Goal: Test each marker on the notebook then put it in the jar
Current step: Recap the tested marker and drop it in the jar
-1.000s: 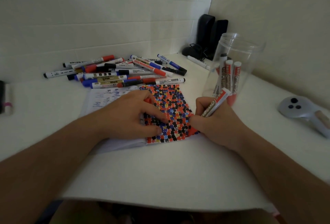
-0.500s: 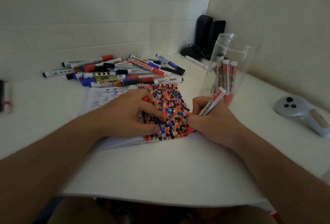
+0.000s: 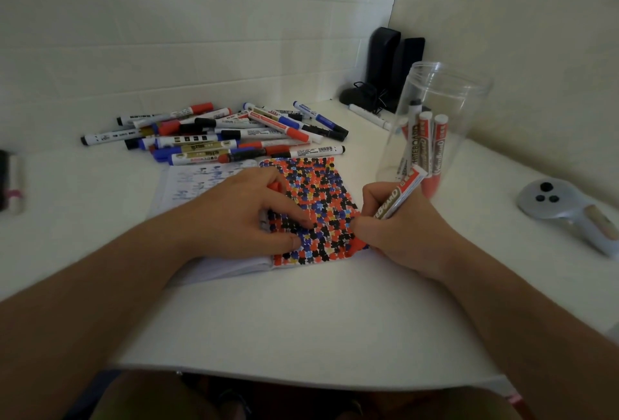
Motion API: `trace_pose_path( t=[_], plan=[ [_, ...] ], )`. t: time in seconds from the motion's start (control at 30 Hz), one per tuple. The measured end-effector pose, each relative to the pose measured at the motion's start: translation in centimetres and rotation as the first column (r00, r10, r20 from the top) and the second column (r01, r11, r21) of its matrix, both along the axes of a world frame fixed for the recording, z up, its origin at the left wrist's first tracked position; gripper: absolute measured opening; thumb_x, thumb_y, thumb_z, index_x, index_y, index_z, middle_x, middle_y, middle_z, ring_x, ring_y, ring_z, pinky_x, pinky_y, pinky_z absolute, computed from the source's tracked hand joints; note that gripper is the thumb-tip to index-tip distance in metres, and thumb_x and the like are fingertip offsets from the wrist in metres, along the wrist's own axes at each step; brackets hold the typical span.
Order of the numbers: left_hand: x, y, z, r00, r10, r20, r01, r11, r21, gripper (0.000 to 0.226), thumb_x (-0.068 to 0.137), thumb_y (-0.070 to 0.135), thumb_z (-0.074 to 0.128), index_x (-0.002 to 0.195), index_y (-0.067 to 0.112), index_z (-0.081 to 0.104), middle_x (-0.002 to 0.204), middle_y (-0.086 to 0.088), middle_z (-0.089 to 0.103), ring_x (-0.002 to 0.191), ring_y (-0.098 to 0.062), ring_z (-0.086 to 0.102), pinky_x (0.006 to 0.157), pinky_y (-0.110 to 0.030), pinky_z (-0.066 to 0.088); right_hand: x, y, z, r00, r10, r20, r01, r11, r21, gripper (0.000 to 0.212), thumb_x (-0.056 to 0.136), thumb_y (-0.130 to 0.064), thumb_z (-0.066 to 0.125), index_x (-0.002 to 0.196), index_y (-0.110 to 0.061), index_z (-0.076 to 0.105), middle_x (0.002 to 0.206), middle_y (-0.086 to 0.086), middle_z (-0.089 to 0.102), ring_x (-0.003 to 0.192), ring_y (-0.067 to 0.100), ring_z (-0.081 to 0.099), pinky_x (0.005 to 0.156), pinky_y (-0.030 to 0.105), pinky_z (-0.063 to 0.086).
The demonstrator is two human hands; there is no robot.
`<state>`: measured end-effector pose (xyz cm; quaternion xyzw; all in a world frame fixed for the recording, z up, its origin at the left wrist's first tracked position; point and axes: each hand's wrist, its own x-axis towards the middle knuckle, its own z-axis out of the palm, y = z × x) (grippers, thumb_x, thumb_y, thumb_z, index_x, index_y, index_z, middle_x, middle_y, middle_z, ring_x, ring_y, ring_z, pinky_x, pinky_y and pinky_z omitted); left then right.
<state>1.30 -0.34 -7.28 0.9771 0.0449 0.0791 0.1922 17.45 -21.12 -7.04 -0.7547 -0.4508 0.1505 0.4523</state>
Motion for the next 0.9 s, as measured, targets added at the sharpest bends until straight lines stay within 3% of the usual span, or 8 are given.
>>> trace_pose_path(
  t=[0.07, 0.2, 0.27, 0.47, 0.57, 0.67, 0.8, 0.9],
  plan=[
    [0.0, 0.0, 0.0, 1.000, 0.000, 0.000, 0.000, 1.000, -0.002, 0.038, 0.077, 0.072, 0.062, 0.113, 0.062, 0.067, 0.102, 0.028, 0.038, 0.104, 0.009, 0.037, 0.081, -0.023, 0.036, 0.1, 0.0, 0.0, 1.000, 0.003, -0.021, -0.003, 1.000, -0.008, 0.038, 0.082, -0.001, 0.072, 0.057, -0.012, 0.045, 0.049, -0.002, 0.049, 0.045, 0.007, 0.047, 0.047, 0.020, 0.040],
    [0.0, 0.0, 0.1, 1.000, 0.003, -0.013, -0.003, 1.000, 0.013, 0.045, 0.072, 0.080, 0.052, 0.113, 0.066, 0.063, 0.103, 0.029, 0.037, 0.105, 0.009, 0.036, 0.082, -0.024, 0.036, 0.4, 0.0, -0.1, 0.997, -0.039, -0.074, 0.040, 0.999, 0.012, 0.033, 0.081, -0.007, 0.074, 0.063, -0.004, 0.046, 0.061, 0.025, 0.054, 0.049, 0.019, 0.050, 0.051, 0.030, 0.044],
    [0.0, 0.1, 0.0, 1.000, 0.007, -0.019, -0.007, 1.000, 0.021, 0.046, 0.071, 0.081, 0.051, 0.114, 0.067, 0.062, 0.105, 0.030, 0.037, 0.107, 0.008, 0.036, 0.083, -0.024, 0.036, 0.5, 0.0, -0.3, 0.996, -0.042, -0.073, 0.044, 0.999, 0.021, 0.032, 0.076, -0.014, 0.073, 0.063, -0.006, 0.045, 0.064, 0.028, 0.053, 0.050, 0.021, 0.048, 0.050, 0.030, 0.043],
    [0.0, -0.2, 0.3, 0.999, 0.007, -0.036, -0.007, 1.000, 0.011, 0.034, 0.075, 0.077, 0.057, 0.109, 0.072, 0.060, 0.106, 0.029, 0.038, 0.107, 0.010, 0.035, 0.082, -0.020, 0.035, 0.6, 0.1, -0.5, 1.000, -0.010, -0.026, 0.010, 1.000, 0.011, 0.036, 0.081, -0.002, 0.073, 0.059, -0.011, 0.046, 0.052, 0.008, 0.048, 0.046, 0.013, 0.045, 0.048, 0.024, 0.040],
    [0.0, -0.1, 0.1, 1.000, 0.027, -0.015, -0.027, 1.000, -0.014, 0.032, 0.095, 0.049, 0.059, 0.125, 0.062, 0.058, 0.108, 0.026, 0.043, 0.106, 0.006, 0.040, 0.086, -0.026, 0.040, 0.8, 0.2, -0.3, 0.986, 0.017, -0.165, -0.008, 0.998, 0.057, 0.033, 0.077, -0.008, 0.074, 0.058, -0.013, 0.047, 0.053, 0.010, 0.048, 0.044, 0.018, 0.045, 0.046, 0.024, 0.040],
    [0.1, 0.2, 0.0, 0.992, 0.108, 0.068, -0.099, 0.987, -0.123, 0.051, 0.106, 0.012, 0.045, 0.142, 0.047, 0.042, 0.109, 0.025, 0.055, 0.104, 0.003, 0.053, 0.091, -0.029, 0.049, 1.5, 0.6, 1.0, 0.924, 0.089, -0.372, -0.016, 0.981, 0.196, 0.036, 0.085, -0.003, 0.078, 0.064, -0.012, 0.050, 0.053, 0.006, 0.047, 0.043, 0.019, 0.037, 0.041, 0.023, 0.034],
    [0.5, 0.7, 0.3, 0.966, 0.233, 0.112, -0.182, 0.922, -0.343, 0.035, 0.102, 0.010, 0.056, 0.124, 0.032, 0.041, 0.106, 0.023, 0.072, 0.098, 0.003, 0.066, 0.089, -0.028, 0.053, 1.9, 2.1, 4.8, 0.878, 0.343, -0.334, -0.226, 0.912, 0.343, 0.017, 0.088, -0.013, 0.077, 0.084, -0.011, 0.061, 0.064, 0.002, 0.056, 0.052, 0.017, 0.041, 0.046, 0.024, 0.036],
    [0.5, 0.8, 0.5, 0.942, 0.301, 0.146, -0.204, 0.862, -0.465, 0.025, 0.099, 0.013, 0.063, 0.108, 0.030, 0.047, 0.104, 0.021, 0.075, 0.097, 0.002, 0.070, 0.088, -0.027, 0.054, 1.7, 4.3, 5.8, 0.875, 0.376, -0.307, -0.268, 0.902, 0.340, 0.002, 0.092, -0.018, 0.072, 0.090, -0.018, 0.072, 0.075, 0.003, 0.064, 0.066, 0.018, 0.053, 0.060, 0.026, 0.045]
  ],
)
